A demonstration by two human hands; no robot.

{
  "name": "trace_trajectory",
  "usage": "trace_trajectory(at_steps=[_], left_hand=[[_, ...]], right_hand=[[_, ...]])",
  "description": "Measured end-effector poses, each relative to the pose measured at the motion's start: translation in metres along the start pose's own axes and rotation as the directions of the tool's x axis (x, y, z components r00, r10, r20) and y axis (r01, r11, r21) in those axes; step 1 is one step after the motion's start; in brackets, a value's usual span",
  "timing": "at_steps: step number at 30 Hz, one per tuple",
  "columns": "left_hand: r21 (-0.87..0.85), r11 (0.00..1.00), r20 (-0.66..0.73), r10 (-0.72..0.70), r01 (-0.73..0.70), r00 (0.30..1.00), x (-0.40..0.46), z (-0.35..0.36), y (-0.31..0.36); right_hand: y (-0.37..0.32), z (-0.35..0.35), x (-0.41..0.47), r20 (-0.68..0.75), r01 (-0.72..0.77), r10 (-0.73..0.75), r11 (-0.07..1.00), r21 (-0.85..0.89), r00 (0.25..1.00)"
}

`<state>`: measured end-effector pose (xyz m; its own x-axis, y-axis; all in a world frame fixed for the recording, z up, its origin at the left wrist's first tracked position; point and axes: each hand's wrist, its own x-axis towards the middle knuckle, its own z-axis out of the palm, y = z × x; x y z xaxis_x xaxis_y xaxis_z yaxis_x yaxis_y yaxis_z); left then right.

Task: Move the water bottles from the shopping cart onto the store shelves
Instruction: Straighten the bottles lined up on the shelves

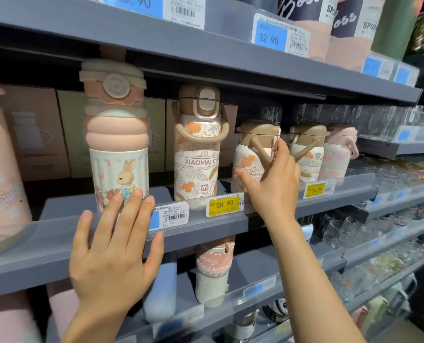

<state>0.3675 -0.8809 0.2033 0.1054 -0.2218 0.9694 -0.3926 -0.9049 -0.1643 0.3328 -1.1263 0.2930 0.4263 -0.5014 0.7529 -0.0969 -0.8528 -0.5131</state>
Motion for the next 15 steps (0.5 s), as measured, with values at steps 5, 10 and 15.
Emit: trace_trajectory(at_steps=[5, 10, 15], left_hand=[[-0.015, 0.999, 0.051, -0.033, 0.034, 0.998, 0.001, -0.007, 0.002], [-0.06, 0.995, 0.076, -0.079, 0.083, 0.994, 0.009, -0.009, 0.028], [-0.108, 0.992, 0.098, -0.051, 0.062, 0.994, 0.025, 0.002, 0.09]], right_hand=[[0.022, -0.022, 0.007, 0.124, -0.101, 0.058, 0.922, 0.373, 0.991], [0.036, -0.028, 0.047, 0.423, -0.141, -0.07, 0.883, 0.448, 0.904], [0.045, -0.017, 0.06, 0.488, -0.138, -0.185, 0.821, 0.554, 0.853]])
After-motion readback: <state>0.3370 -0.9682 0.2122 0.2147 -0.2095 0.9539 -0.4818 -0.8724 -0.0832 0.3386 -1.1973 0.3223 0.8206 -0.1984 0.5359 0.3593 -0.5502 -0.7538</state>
